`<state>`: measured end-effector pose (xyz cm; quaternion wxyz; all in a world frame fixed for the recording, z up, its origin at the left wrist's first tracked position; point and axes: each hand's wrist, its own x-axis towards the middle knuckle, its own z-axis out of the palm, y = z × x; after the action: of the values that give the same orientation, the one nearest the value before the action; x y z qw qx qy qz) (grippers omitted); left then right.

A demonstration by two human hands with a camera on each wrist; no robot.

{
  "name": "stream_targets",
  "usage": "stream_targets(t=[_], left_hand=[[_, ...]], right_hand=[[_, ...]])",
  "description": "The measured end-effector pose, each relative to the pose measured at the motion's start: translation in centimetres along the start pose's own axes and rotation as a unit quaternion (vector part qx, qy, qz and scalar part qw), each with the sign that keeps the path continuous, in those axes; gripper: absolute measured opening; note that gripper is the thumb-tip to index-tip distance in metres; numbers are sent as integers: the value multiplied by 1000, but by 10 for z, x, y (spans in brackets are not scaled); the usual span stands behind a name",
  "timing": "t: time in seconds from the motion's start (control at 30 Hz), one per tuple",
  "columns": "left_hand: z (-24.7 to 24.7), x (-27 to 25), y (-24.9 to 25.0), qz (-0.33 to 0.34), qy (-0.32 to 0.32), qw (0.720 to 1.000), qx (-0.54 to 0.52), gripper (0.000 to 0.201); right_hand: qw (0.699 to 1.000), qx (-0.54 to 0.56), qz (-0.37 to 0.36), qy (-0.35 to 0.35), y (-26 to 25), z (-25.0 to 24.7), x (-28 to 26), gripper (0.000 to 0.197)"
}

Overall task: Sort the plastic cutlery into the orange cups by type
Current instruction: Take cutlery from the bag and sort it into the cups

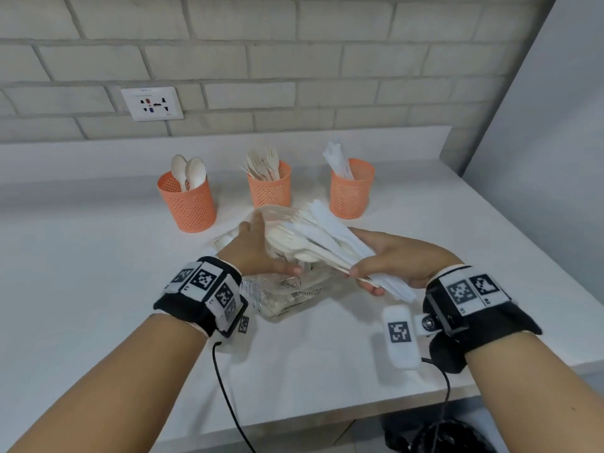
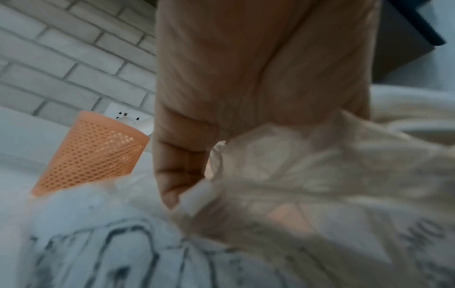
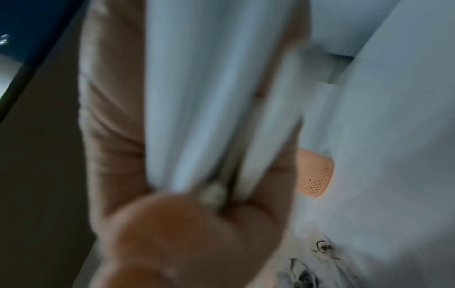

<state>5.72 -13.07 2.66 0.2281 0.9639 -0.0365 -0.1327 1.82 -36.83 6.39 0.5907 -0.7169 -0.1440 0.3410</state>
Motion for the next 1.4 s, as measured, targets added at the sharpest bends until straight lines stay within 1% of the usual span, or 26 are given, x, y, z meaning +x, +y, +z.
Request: stream_targets(t=[0.07, 0.1, 0.17, 0.23, 0.3, 0.33, 0.4, 0.43, 0.5, 0.57, 0.6, 0.63, 0.67, 0.7, 0.73, 0.77, 0.8, 0.87, 0.9, 0.97, 1.0, 1.07, 1.17, 1.3, 1.33, 1.4], left_hand=[[5, -2, -1, 19, -6, 1000, 9, 134], [10, -3, 1, 44, -13, 999, 13, 131], [24, -7, 5, 122, -9, 992, 15, 119], [30, -8, 8, 180, 19, 983, -25, 105], [28, -6, 7, 184, 20, 982, -45, 92], [28, -5, 4, 182, 9, 983, -9, 80], [28, -3, -1, 185, -14, 974, 132, 53], [28, -3, -3, 180, -19, 962, 202, 45], [29, 0, -3, 158, -33, 948, 273, 39], [25, 3, 2, 134, -39, 955, 260, 37], [21, 4, 5, 127, -24, 968, 214, 37], [14, 4, 8, 123, 6, 984, 128, 39], [6, 2, 11, 115, 35, 993, -15, 45], [-2, 0, 16, 110, 47, 976, -183, 53], [-8, -3, 22, 114, 40, 938, -326, 61], [-14, -6, 29, 124, 20, 903, -411, 63], [-16, -7, 35, 139, -4, 882, -450, 61], [-15, -9, 44, 159, -37, 846, -508, 48], [-15, -9, 48, 140, -47, 820, -554, 41], [-14, -5, 52, 65, -60, 766, -636, 29], [-13, -3, 52, 33, -60, 748, -661, 27], [-11, 0, 53, 1, -48, 740, -671, 25], [-9, 1, 60, -8, -40, 731, -681, 23], [-10, 7, 66, 1, -26, 696, -718, 17], [-10, 10, 67, 5, -23, 693, -721, 17], [-13, 15, 71, 11, -9, 701, -713, 17]], right_hand=[[998, 51, -38, 19, 2, -5, 0, 57], [996, 67, -55, 35, 2, -6, 2, 57], [990, 92, -82, 65, 2, -4, 11, 57], [985, 110, -103, 88, 2, 0, 22, 57], [979, 127, -111, 111, 2, 2, 32, 57], [976, 138, -113, 122, 1, 3, 36, 54], [970, 160, -118, 138, -3, 4, 44, 46], [968, 167, -122, 143, -5, 5, 47, 42], [965, 170, -133, 151, -9, 8, 53, 40], [964, 166, -142, 154, -13, 9, 59, 44], [963, 166, -145, 153, -15, 10, 60, 46], [962, 168, -149, 152, -17, 10, 61, 48], [962, 168, -154, 151, -20, 10, 62, 49], [961, 169, -159, 149, -22, 10, 62, 48], [962, 167, -163, 142, -25, 11, 63, 48], [964, 164, -166, 132, -28, 13, 64, 47], [967, 156, -165, 116, -30, 16, 66, 45], [975, 129, -156, 90, -34, 25, 71, 38], [979, 112, -146, 85, -35, 29, 73, 37], [986, 68, -127, 89, -34, 34, 77, 39], [987, 48, -124, 90, -33, 34, 79, 41], [988, 13, -123, 94, -33, 32, 79, 42], [988, -37, -106, 108, -37, 25, 77, 39], [979, -108, -104, 136, -39, 17, 75, 41], [978, -114, -107, 139, -38, 15, 76, 42], [979, -94, -114, 144, -37, 10, 76, 37]])
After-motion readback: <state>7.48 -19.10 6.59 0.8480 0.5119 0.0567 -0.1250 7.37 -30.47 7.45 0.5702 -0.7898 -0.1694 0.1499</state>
